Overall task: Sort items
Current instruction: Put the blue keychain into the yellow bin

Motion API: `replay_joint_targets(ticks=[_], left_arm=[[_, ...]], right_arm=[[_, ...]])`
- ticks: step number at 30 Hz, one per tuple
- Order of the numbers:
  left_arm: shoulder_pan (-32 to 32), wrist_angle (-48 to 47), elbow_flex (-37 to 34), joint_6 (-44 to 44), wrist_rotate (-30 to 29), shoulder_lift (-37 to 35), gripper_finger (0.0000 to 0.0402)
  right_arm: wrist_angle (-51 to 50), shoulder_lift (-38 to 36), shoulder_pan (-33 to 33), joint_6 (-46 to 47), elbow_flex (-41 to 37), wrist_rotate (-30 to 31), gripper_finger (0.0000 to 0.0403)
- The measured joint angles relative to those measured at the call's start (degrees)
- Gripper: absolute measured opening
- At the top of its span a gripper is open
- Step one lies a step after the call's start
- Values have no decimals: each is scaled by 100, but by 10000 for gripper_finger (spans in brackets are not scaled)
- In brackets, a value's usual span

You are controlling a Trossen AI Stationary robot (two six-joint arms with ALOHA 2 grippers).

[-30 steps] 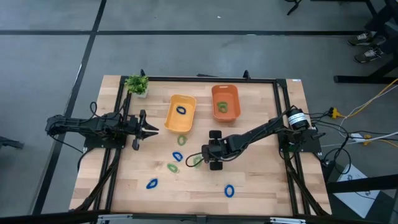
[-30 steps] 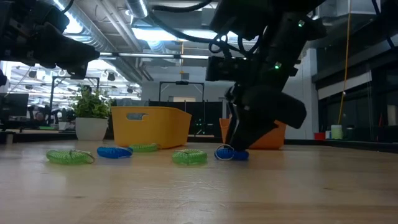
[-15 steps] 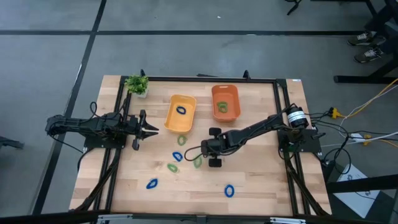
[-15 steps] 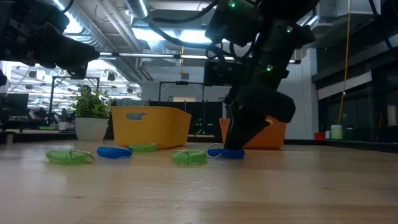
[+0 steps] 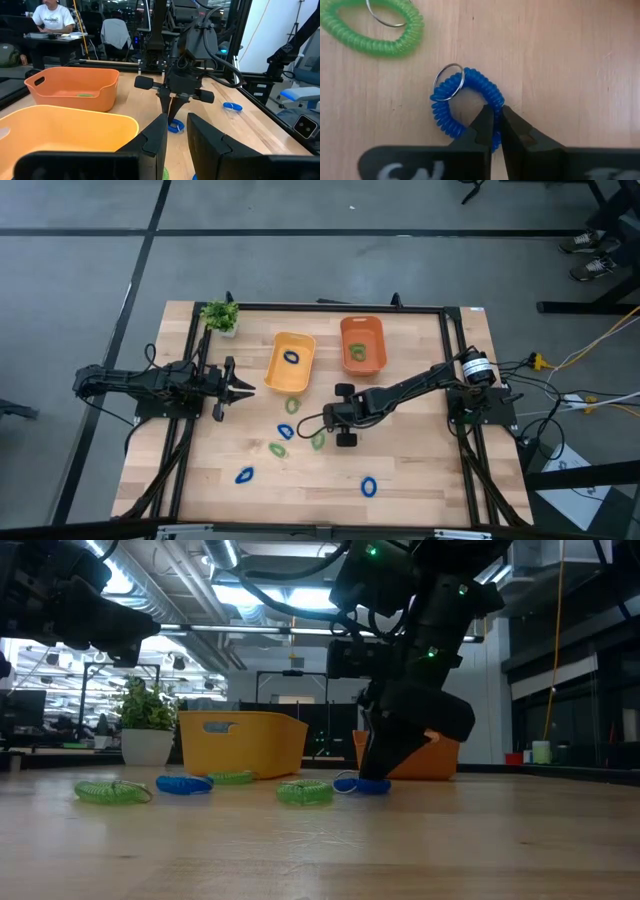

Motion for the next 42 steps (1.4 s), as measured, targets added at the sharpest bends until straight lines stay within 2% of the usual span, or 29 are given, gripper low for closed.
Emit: replay_joint_targets(ticks=[14,22,33,42], left_arm=[[0,0,0,0,0,0,70],[0,-2,0,0,-1,0,70],[0,-4,0,0,0,0,70],[0,3,0,-1,0,0,70]], right_arm=[[110,-363,0,-385,-17,44,20],[617,-452,-9,-649,-11,68,20],[1255,-872,-15,-1177,-9,602,21],[2162,-1220,-42,-1937,-4,1413,21]])
